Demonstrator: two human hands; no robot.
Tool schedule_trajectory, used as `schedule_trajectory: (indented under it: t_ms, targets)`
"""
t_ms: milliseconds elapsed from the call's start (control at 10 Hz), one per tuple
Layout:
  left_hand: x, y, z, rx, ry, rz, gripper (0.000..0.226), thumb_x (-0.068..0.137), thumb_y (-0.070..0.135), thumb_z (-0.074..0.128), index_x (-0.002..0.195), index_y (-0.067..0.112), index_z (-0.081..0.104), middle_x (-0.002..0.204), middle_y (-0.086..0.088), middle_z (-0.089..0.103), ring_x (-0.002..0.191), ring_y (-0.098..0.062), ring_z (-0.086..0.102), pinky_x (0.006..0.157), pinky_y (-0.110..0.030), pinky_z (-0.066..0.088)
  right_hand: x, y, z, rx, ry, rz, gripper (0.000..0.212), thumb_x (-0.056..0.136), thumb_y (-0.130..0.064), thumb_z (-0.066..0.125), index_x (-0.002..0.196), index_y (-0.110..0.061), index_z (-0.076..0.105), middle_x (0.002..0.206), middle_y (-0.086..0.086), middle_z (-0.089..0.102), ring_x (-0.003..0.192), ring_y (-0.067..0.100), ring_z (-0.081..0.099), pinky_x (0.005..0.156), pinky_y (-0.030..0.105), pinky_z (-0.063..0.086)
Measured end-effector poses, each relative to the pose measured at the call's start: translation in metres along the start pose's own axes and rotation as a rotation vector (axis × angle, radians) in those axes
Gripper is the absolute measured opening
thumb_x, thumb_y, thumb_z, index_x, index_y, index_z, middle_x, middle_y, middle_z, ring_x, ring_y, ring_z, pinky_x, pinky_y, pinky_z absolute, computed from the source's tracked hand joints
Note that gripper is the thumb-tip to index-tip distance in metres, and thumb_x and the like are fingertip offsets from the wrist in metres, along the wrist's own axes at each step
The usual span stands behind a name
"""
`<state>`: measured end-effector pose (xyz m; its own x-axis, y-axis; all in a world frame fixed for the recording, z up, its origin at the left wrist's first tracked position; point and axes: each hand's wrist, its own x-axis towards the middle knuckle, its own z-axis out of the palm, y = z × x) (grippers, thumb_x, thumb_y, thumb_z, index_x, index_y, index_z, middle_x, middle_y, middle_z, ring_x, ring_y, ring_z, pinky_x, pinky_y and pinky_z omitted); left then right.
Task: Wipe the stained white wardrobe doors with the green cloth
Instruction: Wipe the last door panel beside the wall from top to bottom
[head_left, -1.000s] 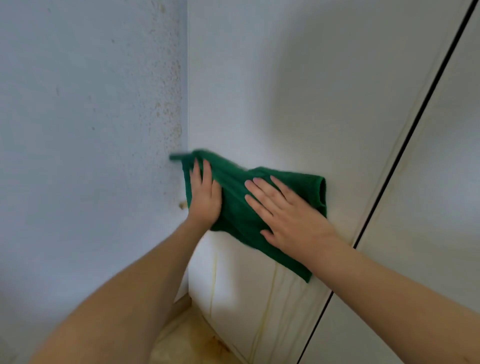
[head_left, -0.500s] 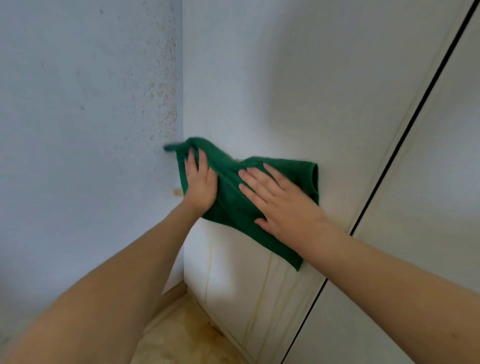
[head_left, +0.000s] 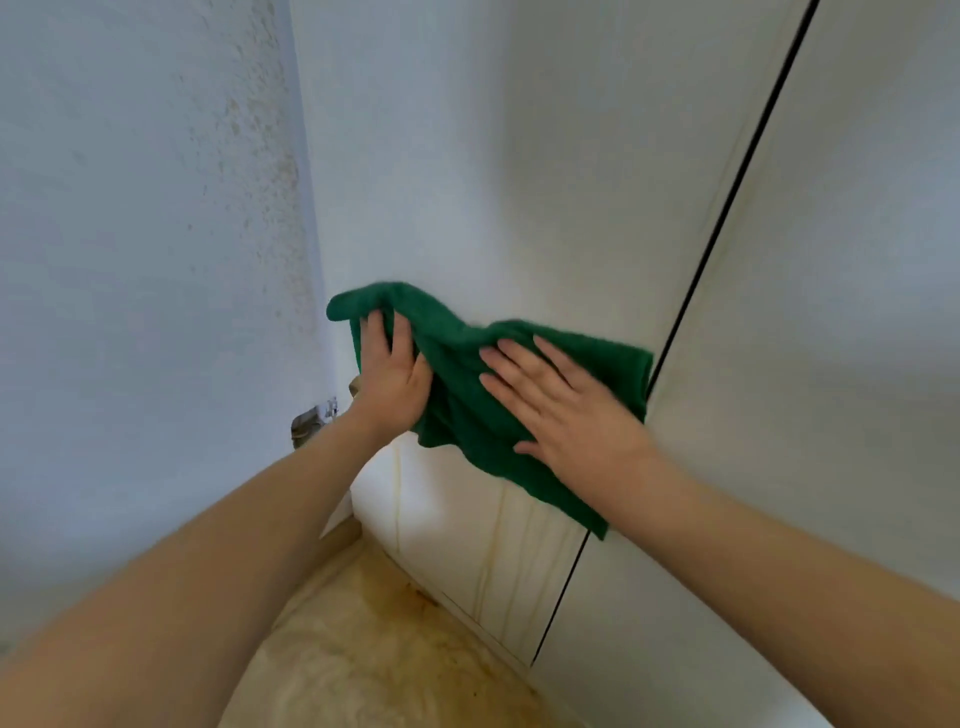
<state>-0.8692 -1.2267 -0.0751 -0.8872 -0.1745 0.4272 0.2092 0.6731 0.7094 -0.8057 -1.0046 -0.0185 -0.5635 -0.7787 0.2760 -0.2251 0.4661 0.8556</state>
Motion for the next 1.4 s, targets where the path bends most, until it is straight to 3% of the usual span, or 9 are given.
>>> schedule_trajectory:
  t_ms: [100,200,500,700,900,1000,1200,1300,1400]
  targets:
    - [0.018,0.004,-0.01,-0.101,0.086,0.008,0.068,0.104,0.046,0.028,0.161,0.024,-0.001,0.165,-0.014,-0.006,0.153,-0.031,0.0,0.126,-0.052,0.007,0.037,0.044,-0.016,-0.057,0.162,0.099,0.077,0.1,-0.058,0.022,0.157,-0.011,0.003,0.164,0.015,-0.003,0.152,0.031,-0.001,0.118,0.049,-0.012]
    - [0.016,0.01,-0.005,-0.14,0.126,-0.007,0.069,0.105,0.046,0.028,0.161,0.022,-0.003,0.166,-0.012,-0.01,0.154,-0.027,-0.005,0.126,-0.051,0.004,0.044,0.043,-0.021,-0.061,0.186,0.168,0.071,0.102,-0.054,0.019,0.158,-0.011,0.007,0.164,0.017,0.0,0.152,0.031,0.002,0.12,0.05,-0.007]
    - [0.001,-0.013,0.008,0.042,0.005,-0.1,0.057,0.105,0.014,0.035,0.155,-0.005,0.016,0.165,-0.024,0.003,0.152,-0.043,0.007,0.121,-0.062,0.016,-0.01,-0.041,0.01,-0.042,-0.129,-0.001,0.079,0.105,-0.05,0.02,0.151,0.002,-0.016,0.158,0.025,-0.022,0.144,0.042,-0.022,0.103,0.06,-0.034]
    - [-0.009,0.003,0.018,-0.093,0.133,-0.034,0.068,0.103,0.046,0.025,0.161,0.023,-0.001,0.167,-0.016,-0.006,0.155,-0.034,-0.006,0.126,-0.048,-0.002,0.032,0.066,-0.022,0.03,0.245,0.071,0.065,0.098,-0.051,0.037,0.152,-0.016,0.035,0.162,0.016,0.018,0.15,0.03,0.018,0.12,0.051,-0.001]
    - [-0.001,-0.008,0.022,-0.093,0.068,-0.072,0.066,0.101,0.04,0.03,0.16,0.014,0.016,0.163,-0.023,0.008,0.15,-0.045,0.011,0.123,-0.057,0.014,-0.002,-0.052,0.009,0.015,-0.012,0.167,0.075,0.105,-0.045,0.023,0.154,0.001,-0.009,0.158,0.028,-0.018,0.145,0.043,-0.019,0.112,0.059,-0.024]
    - [0.001,-0.024,0.016,-0.12,0.012,-0.048,0.07,0.094,0.061,0.029,0.151,0.02,0.028,0.154,-0.018,0.022,0.142,-0.046,0.025,0.118,-0.059,0.026,-0.009,-0.066,0.018,0.007,-0.066,0.078,0.079,0.106,-0.045,0.024,0.15,0.005,-0.02,0.153,0.028,-0.027,0.141,0.043,-0.027,0.106,0.061,-0.03]
    - [-0.005,-0.033,-0.001,-0.07,0.005,-0.015,0.074,0.094,0.058,0.045,0.158,0.036,0.015,0.164,-0.004,0.002,0.147,-0.03,0.006,0.121,-0.045,0.011,0.022,0.01,-0.006,-0.005,0.082,0.09,0.08,0.099,-0.058,0.023,0.157,-0.008,0.001,0.164,0.019,-0.006,0.152,0.032,-0.007,0.115,0.056,-0.02]
    - [-0.02,-0.038,0.003,-0.162,0.019,-0.03,0.089,0.08,0.066,0.052,0.157,0.039,0.015,0.16,0.0,0.01,0.142,-0.024,0.015,0.115,-0.036,0.012,0.028,0.001,-0.01,-0.043,0.06,0.146,0.076,0.1,-0.054,0.013,0.157,-0.005,-0.001,0.162,0.023,-0.009,0.151,0.035,-0.007,0.115,0.057,-0.021]
    - [-0.024,-0.037,0.006,-0.468,0.055,-0.16,0.079,0.065,0.041,0.057,0.141,0.048,0.035,0.149,0.001,0.031,0.135,-0.024,0.031,0.117,-0.045,0.027,0.028,-0.014,-0.003,-0.034,0.047,0.124,0.077,0.101,-0.053,0.01,0.155,0.0,-0.006,0.161,0.026,-0.013,0.15,0.038,-0.007,0.115,0.059,-0.019]
